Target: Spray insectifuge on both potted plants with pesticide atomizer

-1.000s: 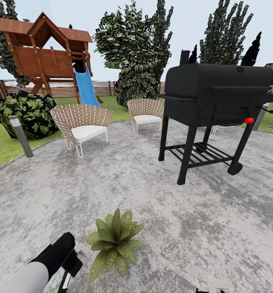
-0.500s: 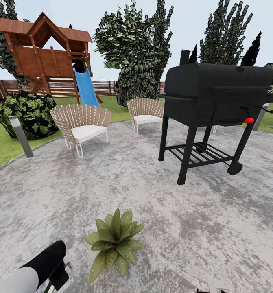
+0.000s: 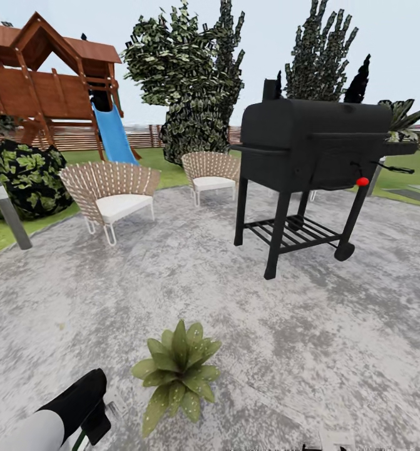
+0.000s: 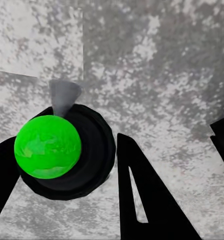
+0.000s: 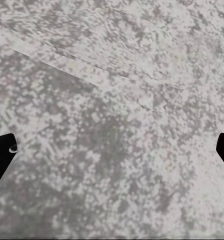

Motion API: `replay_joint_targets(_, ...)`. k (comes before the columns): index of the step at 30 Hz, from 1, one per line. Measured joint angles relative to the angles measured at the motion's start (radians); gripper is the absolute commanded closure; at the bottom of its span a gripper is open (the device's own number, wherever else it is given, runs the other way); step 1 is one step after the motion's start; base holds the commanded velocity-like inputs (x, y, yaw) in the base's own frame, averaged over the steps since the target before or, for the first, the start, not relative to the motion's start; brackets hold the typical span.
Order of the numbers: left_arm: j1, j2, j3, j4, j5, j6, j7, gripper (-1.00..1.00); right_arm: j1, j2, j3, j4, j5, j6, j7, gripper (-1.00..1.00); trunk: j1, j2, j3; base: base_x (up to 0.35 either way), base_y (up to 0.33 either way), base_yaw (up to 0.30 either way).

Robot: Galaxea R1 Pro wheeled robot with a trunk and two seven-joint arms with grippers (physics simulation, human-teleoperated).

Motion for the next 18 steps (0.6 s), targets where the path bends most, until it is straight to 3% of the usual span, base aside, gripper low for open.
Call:
replay_joint_targets(4, 0.0, -0.001, 0.002, 0.0, 0.001, 0.0, 0.0, 1.0, 0.0, 0.0, 0.0, 0.0, 0.0, 0.0, 0.0, -1.0, 0.0, 0.0, 0.0, -0.065, 0.312, -0.286)
replay_joint_targets(12, -0.01, 0.012, -0.004, 0.0, -0.007, 0.001, -0.01, 1.0, 0.0, 0.0, 0.0, 0.0, 0.0, 0.0, 0.0, -1.0, 0.0, 0.0, 0.0, -0.242, 0.242, -0.286)
replay_joint_targets(13, -0.011, 0.014, -0.005, 0.001, -0.007, 0.001, -0.026, 1.0, 0.0, 0.0, 0.0, 0.0, 0.0, 0.0, 0.0, -1.0, 0.0, 0.0, 0.0, -0.147, 0.287, -0.286)
replay_joint_targets(16, -0.038, 0.04, -0.01, -0.003, -0.021, -0.008, -0.146, 1.0, 0.0, 0.001, 0.0, 0.0, 0.0, 0.0, 0.0, -1.0, 0.0, 0.0, 0.0, -0.002, 0.315, -0.198)
replay_joint_targets(18, -0.072, 0.043, -0.013, -0.003, -0.059, -0.009, -0.169, 1.0, 0.0, 0.0, -0.001, -0.001, 0.0, 0.0, 0.0, -1.0, 0.0, 0.0, 0.0, 0.177, 0.275, -0.049)
